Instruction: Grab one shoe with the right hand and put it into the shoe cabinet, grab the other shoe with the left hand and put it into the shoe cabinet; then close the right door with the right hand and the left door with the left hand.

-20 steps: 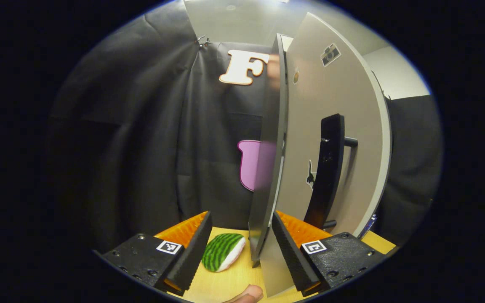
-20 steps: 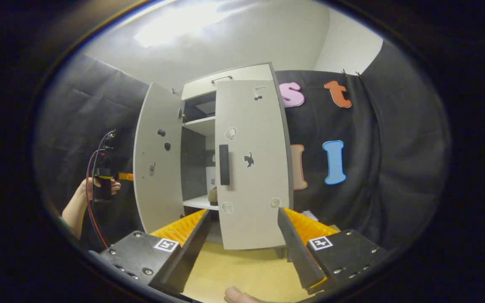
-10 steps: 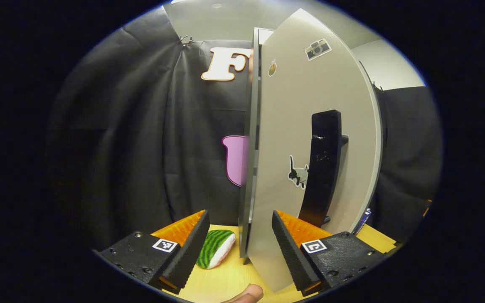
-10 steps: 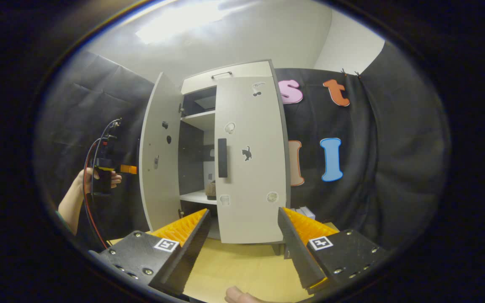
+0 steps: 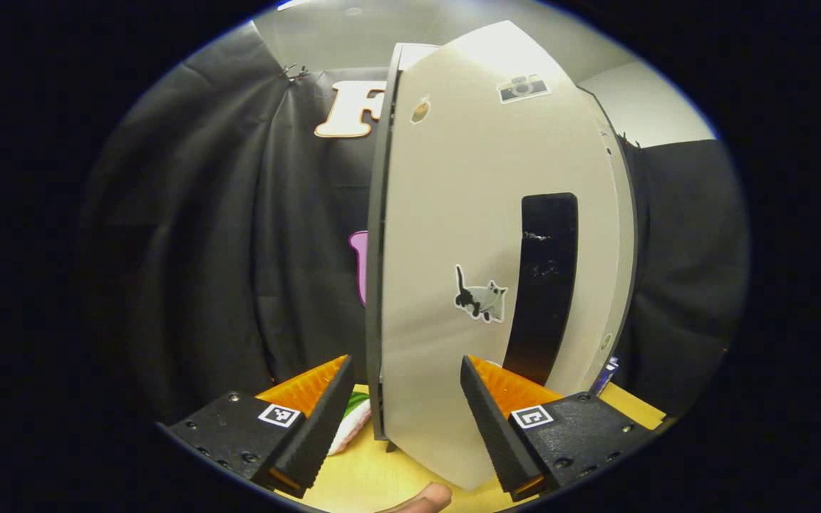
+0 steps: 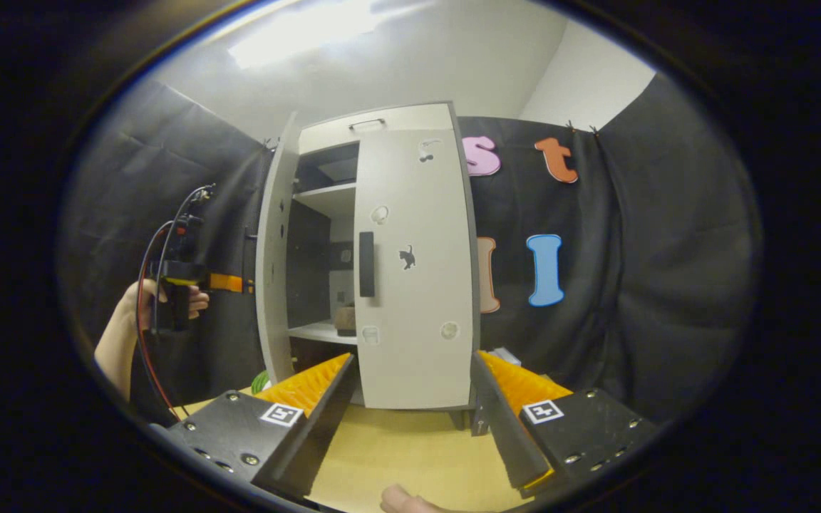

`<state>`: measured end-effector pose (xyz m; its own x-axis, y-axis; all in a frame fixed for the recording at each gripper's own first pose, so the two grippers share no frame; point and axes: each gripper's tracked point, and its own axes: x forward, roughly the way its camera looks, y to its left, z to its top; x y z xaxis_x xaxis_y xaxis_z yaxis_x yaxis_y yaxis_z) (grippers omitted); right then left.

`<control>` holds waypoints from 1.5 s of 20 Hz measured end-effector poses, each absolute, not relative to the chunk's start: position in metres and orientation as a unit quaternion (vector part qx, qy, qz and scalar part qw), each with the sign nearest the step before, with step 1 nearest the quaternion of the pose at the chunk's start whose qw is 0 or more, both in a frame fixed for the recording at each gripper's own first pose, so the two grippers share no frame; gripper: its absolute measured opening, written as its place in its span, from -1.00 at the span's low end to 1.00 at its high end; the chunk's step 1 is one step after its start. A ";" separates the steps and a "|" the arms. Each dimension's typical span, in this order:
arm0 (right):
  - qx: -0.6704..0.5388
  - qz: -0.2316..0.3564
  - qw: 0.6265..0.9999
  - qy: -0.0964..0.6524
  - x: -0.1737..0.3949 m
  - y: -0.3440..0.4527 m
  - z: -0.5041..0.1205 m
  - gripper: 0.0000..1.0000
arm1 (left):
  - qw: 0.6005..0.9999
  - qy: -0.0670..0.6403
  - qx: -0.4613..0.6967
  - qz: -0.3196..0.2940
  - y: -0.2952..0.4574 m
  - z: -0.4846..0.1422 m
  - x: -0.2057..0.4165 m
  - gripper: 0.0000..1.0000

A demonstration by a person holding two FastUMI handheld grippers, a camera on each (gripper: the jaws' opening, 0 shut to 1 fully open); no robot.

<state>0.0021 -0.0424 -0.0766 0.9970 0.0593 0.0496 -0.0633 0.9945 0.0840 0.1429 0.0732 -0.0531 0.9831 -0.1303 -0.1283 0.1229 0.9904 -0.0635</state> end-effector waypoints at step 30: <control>0.081 0.021 0.996 -0.018 -0.022 -0.003 -0.071 0.94 | 0.999 -0.002 -0.038 -0.001 0.049 -0.098 -0.023 0.96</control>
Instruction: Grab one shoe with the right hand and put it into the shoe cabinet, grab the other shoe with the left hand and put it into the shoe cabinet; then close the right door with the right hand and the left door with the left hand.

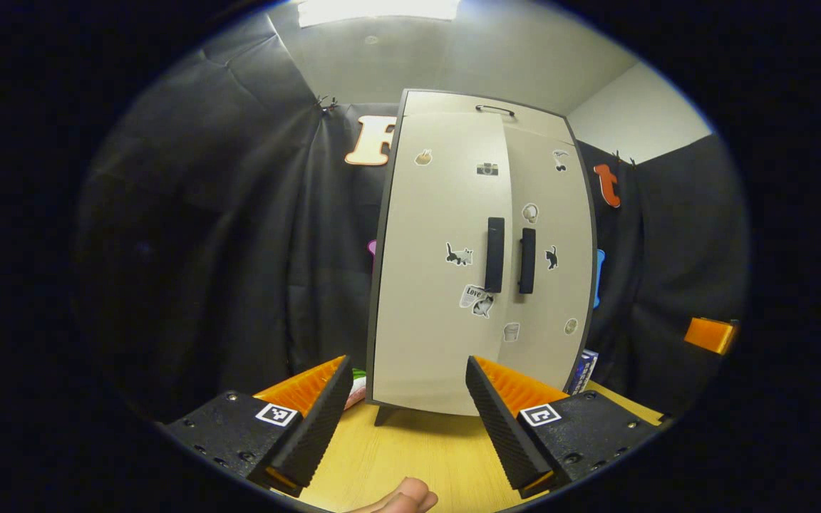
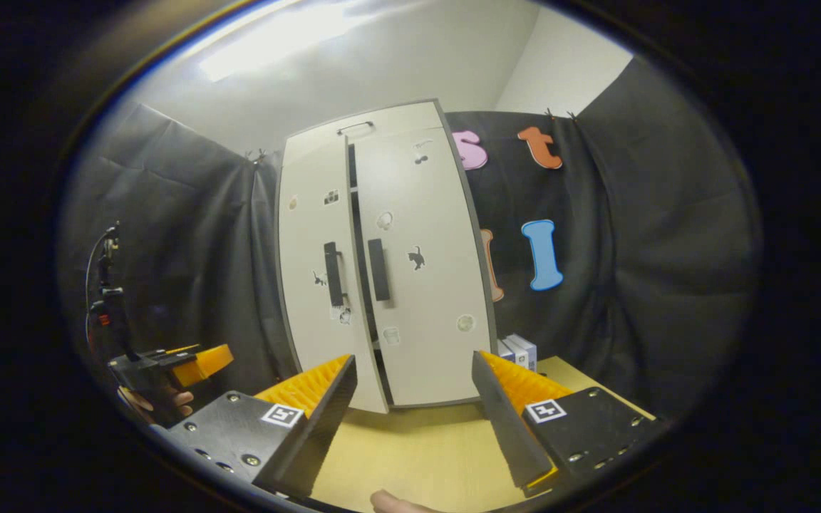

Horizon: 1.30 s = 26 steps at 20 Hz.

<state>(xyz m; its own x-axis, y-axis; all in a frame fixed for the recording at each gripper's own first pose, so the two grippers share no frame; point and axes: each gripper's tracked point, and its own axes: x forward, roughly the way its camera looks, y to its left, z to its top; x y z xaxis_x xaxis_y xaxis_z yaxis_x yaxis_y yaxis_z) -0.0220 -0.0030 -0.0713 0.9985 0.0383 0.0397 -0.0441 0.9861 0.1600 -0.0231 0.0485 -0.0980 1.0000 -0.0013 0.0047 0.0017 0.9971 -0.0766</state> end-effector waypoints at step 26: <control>0.028 0.014 0.999 -0.032 -0.049 -0.005 -0.061 0.94 | 1.000 -0.016 -0.013 0.009 0.034 -0.075 -0.055 0.95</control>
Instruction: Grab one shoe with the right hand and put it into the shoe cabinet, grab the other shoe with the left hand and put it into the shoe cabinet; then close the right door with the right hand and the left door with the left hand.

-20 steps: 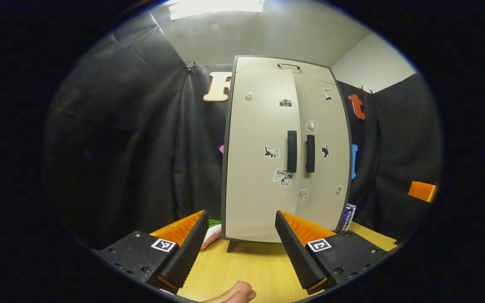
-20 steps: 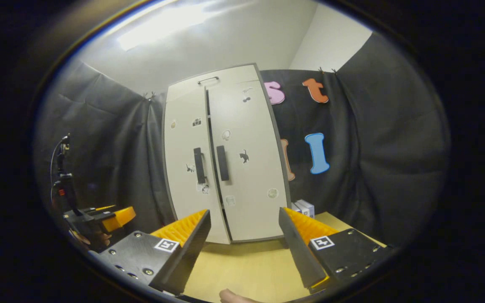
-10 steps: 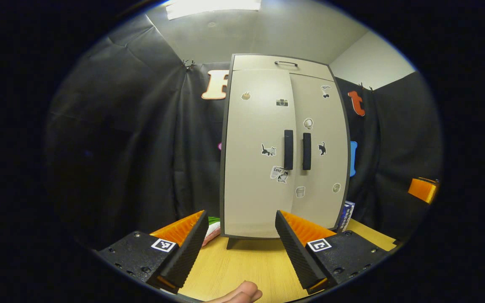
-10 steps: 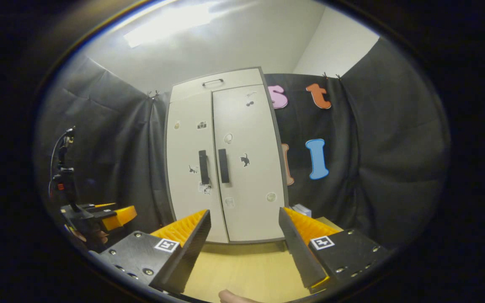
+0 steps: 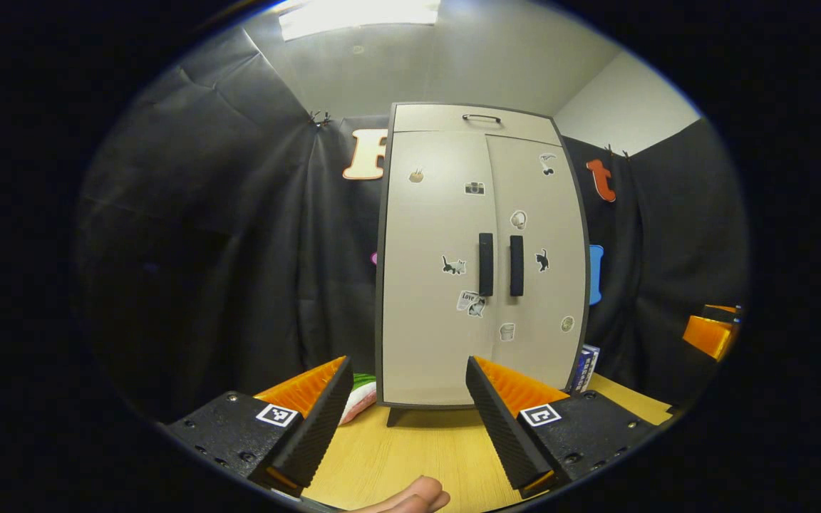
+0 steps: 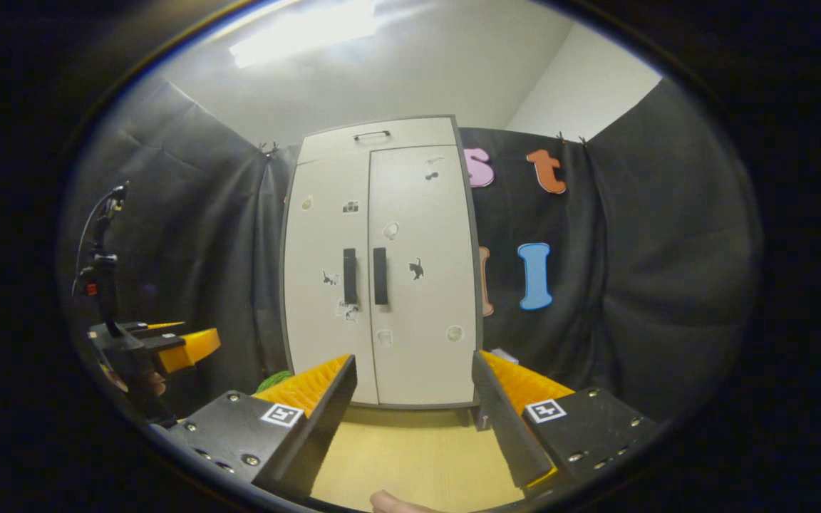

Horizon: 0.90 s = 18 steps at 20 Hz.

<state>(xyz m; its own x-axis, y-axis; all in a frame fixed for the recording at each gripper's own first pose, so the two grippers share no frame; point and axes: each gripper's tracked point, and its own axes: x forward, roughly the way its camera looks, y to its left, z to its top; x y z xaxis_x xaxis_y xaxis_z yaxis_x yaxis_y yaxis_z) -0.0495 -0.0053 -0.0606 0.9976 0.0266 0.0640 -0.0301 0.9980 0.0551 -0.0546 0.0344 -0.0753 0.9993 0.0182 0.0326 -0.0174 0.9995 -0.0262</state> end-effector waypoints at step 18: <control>0.029 0.002 0.999 -0.036 -0.056 -0.017 -0.066 0.95 | 1.000 -0.013 -0.010 -0.005 0.018 -0.080 -0.055 0.95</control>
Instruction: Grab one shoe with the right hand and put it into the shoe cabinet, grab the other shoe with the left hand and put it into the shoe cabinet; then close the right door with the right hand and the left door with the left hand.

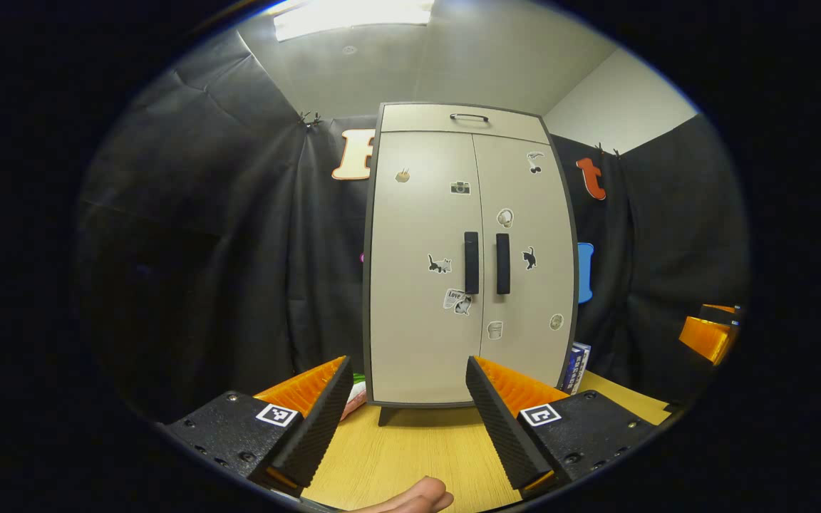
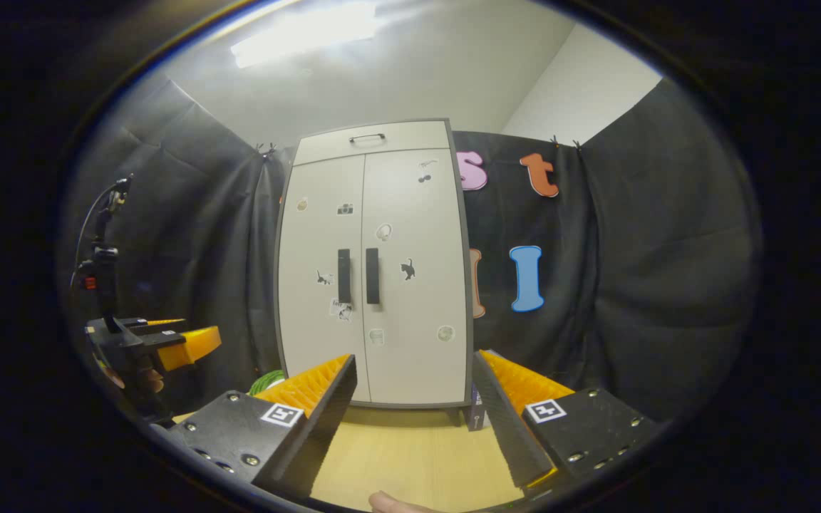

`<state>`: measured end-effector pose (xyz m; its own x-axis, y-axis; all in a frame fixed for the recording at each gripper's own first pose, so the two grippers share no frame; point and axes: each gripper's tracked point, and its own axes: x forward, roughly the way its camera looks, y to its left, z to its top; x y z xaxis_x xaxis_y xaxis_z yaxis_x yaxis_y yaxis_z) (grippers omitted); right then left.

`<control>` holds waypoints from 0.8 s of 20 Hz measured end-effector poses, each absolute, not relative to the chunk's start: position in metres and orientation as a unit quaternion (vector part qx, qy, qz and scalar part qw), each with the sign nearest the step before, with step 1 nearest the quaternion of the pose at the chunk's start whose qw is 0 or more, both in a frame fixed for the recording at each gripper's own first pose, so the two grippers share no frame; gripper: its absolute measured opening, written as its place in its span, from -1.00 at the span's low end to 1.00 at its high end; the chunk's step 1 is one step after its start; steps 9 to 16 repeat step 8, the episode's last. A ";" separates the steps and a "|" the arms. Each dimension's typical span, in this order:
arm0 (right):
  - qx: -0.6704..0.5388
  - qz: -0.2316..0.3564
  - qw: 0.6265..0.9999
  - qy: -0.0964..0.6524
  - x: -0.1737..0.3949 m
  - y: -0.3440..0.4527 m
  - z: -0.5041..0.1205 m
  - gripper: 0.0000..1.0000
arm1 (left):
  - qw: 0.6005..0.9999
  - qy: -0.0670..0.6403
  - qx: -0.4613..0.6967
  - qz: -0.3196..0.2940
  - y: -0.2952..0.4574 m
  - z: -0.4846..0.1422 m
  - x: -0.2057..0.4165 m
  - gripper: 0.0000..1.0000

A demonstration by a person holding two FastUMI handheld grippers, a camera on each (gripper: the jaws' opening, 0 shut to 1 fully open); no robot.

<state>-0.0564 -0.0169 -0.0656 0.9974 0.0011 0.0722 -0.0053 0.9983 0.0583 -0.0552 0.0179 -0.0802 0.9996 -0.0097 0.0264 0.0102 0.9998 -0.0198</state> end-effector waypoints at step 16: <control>0.032 0.004 0.999 -0.038 -0.058 -0.017 -0.066 0.95 | 1.000 -0.012 -0.009 -0.007 0.014 -0.081 -0.056 0.95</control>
